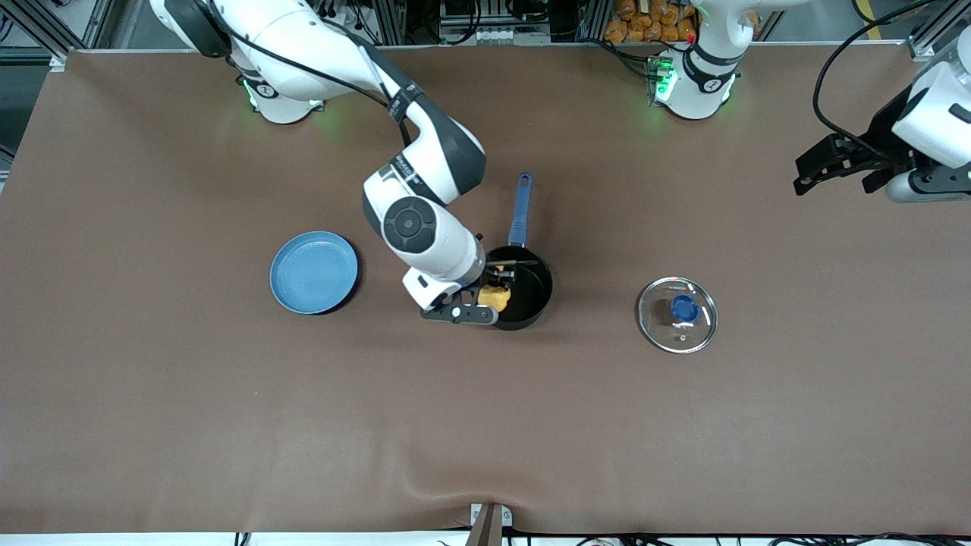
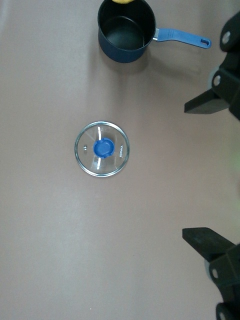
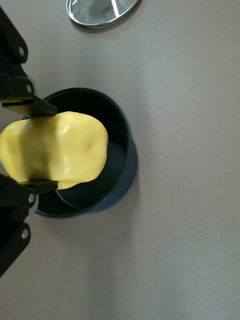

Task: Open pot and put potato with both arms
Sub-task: 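Carry the yellow potato with the right gripper over the saucepan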

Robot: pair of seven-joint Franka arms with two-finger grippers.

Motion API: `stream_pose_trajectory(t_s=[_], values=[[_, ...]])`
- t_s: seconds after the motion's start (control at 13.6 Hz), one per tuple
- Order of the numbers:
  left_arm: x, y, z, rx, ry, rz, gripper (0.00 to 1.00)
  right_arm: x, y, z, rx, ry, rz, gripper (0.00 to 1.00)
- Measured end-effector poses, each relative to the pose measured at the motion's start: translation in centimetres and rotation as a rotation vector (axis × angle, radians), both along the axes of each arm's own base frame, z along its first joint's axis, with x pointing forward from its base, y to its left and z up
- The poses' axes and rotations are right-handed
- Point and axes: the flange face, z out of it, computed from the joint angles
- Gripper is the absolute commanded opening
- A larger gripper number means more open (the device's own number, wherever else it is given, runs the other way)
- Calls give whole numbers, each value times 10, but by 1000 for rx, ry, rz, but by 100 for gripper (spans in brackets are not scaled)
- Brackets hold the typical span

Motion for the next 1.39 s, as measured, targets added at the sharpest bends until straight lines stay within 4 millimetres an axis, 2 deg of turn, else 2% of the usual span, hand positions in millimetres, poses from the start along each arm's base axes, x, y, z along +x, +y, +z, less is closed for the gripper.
stream_pose_trajectory(t_s=[0.22, 0.37, 0.95, 1.1, 1.25, 1.32, 1.39], values=[[0, 1, 4, -30, 0, 6, 100, -17, 26, -35, -4, -3, 11, 0], [1, 6, 4, -65, 4, 18, 100, -27, 36, -54, -18, 5, 28, 0], [4, 10, 0, -67, 9, -24, 100, -37, 47, -98, -41, 2, 35, 0], [4, 10, 0, -67, 8, -28, 100, -41, 51, -110, -48, 1, 35, 16], [3, 8, 1, -67, 5, -39, 100, -42, 52, -112, -53, -4, 36, 24], [3, 5, 2, -66, 5, -46, 100, -43, 53, -113, -56, -7, 34, 46], [3, 4, 2, -66, 4, -48, 100, -43, 53, -112, -58, -8, 32, 99]])
